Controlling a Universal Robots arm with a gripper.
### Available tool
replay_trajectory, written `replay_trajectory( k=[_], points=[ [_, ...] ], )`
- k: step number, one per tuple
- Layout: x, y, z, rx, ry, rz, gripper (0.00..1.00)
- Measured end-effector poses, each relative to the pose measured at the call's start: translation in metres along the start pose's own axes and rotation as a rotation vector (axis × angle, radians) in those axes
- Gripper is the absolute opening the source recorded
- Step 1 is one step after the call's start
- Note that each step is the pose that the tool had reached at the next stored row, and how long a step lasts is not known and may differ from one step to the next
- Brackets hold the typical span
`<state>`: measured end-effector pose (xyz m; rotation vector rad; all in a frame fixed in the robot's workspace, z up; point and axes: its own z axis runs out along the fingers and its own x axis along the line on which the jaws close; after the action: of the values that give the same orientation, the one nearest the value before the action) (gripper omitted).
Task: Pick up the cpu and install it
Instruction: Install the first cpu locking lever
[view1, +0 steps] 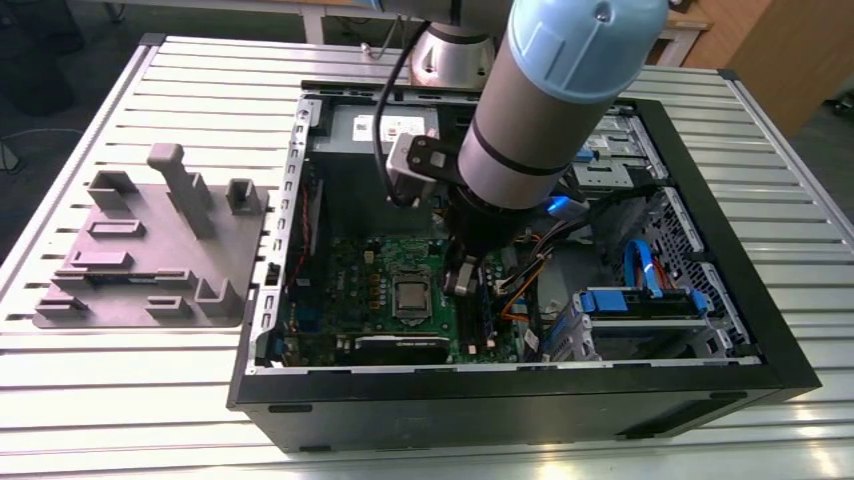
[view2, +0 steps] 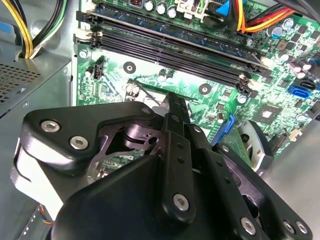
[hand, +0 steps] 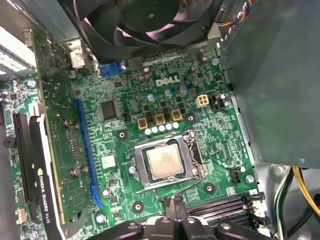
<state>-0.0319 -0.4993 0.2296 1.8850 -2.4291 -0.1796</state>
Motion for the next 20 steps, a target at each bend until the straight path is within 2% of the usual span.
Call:
replay_trajectory(
  k=[4, 6, 8, 13, 16, 20],
  points=[
    [0.0001, 0.0002, 0.0010, 0.0005, 0.0033, -0.027, 0.10],
    [0.0002, 0.0003, 0.0017, 0.0013, 0.0029, -0.030, 0.10],
    [0.0003, 0.0006, 0.0026, 0.0013, 0.0000, -0.031, 0.10],
    [0.0004, 0.0016, 0.0047, -0.0014, -0.0119, -0.038, 0.10],
    [0.0007, 0.0025, 0.0057, -0.0019, -0.0103, -0.049, 0.10],
    [0.0007, 0.0027, 0.0071, -0.0032, -0.0050, -0.090, 0.10]
  ],
)
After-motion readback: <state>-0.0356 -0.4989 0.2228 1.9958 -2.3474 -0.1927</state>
